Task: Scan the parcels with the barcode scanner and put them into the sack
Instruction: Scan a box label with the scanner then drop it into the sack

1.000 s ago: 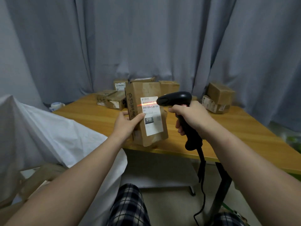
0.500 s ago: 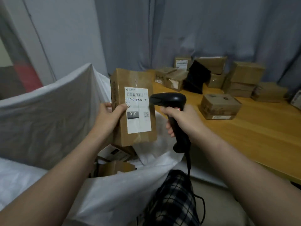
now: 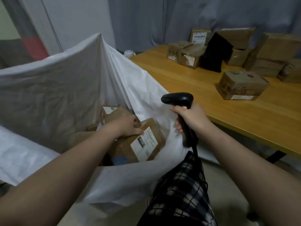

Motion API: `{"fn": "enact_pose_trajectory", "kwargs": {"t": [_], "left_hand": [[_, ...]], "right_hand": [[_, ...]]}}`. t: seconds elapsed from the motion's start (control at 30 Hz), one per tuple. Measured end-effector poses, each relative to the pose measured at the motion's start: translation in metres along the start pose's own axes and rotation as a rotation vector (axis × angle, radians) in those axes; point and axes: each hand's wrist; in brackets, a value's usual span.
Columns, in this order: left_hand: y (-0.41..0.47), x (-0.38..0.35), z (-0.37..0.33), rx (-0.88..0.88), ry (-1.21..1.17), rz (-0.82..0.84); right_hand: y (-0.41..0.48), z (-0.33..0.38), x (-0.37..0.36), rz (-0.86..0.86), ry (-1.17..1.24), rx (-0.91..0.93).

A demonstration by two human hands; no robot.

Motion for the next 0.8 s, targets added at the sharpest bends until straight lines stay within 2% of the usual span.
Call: {"fn": "enact_pose_trajectory", "kwargs": {"t": [0.07, 0.17, 0.4, 0.63, 0.8], "left_hand": [[0.002, 0.001, -0.01, -0.008, 0.006, -0.121], [0.002, 0.018, -0.034, -0.006, -0.123, -0.22], [0.018, 0.055, -0.104, -0.236, -0.188, -0.448], [0.048, 0.081, -0.19, -0.403, -0.252, -0.603], [0.076, 0.107, -0.252, -0.467, -0.214, -0.639]], "right_hand": [[-0.001, -0.002, 0.006, -0.01, 0.006, 0.014], [-0.004, -0.002, 0.02, -0.046, 0.019, 0.031], [-0.012, 0.013, 0.093, -0.238, 0.072, 0.094], [-0.027, 0.015, 0.177, -0.508, 0.235, 0.13], [-0.032, 0.011, 0.211, -0.591, 0.369, 0.101]]}}
Point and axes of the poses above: each hand's wrist, its own y-axis towards the middle knuckle, its own x-axis out of the back of the hand, z = x × y, and after that the axes turned 14 degrees about y, right-handed
